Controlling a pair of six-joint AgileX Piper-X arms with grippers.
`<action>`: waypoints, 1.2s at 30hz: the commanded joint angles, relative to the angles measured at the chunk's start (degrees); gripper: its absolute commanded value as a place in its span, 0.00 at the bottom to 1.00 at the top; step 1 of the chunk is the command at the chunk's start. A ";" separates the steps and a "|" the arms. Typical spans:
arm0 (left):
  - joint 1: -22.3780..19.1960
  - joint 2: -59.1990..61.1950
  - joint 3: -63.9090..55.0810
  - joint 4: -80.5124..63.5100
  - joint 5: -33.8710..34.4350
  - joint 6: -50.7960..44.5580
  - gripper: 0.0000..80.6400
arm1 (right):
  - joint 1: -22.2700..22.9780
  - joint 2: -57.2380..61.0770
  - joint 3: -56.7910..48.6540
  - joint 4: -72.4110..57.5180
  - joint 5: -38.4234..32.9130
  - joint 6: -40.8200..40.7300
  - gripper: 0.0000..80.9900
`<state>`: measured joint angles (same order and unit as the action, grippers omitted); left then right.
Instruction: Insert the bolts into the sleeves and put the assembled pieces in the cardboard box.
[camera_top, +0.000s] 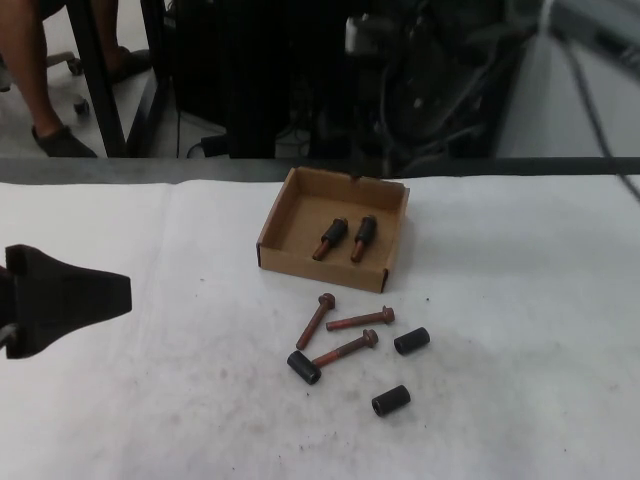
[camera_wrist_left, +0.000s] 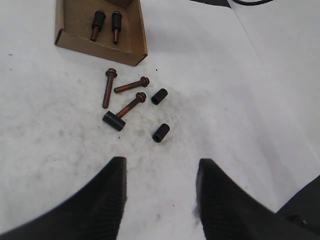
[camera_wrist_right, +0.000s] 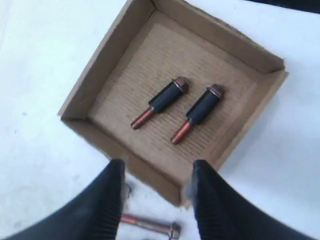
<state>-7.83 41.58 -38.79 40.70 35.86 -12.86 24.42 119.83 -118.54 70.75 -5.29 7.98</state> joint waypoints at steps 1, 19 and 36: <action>0.11 -0.63 -0.15 -2.14 0.27 0.42 0.53 | 0.12 -2.94 1.56 3.64 0.79 -2.29 0.50; 0.11 -0.50 0.06 -8.44 0.27 0.21 0.53 | 1.27 -52.47 54.61 -4.74 1.12 5.83 0.50; 0.11 -0.50 0.06 -8.44 0.27 0.20 0.53 | 1.39 -62.05 61.46 -4.63 -4.13 29.79 0.50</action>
<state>-7.83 41.58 -38.79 32.96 35.86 -12.86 25.55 56.61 -57.24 66.42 -8.13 30.69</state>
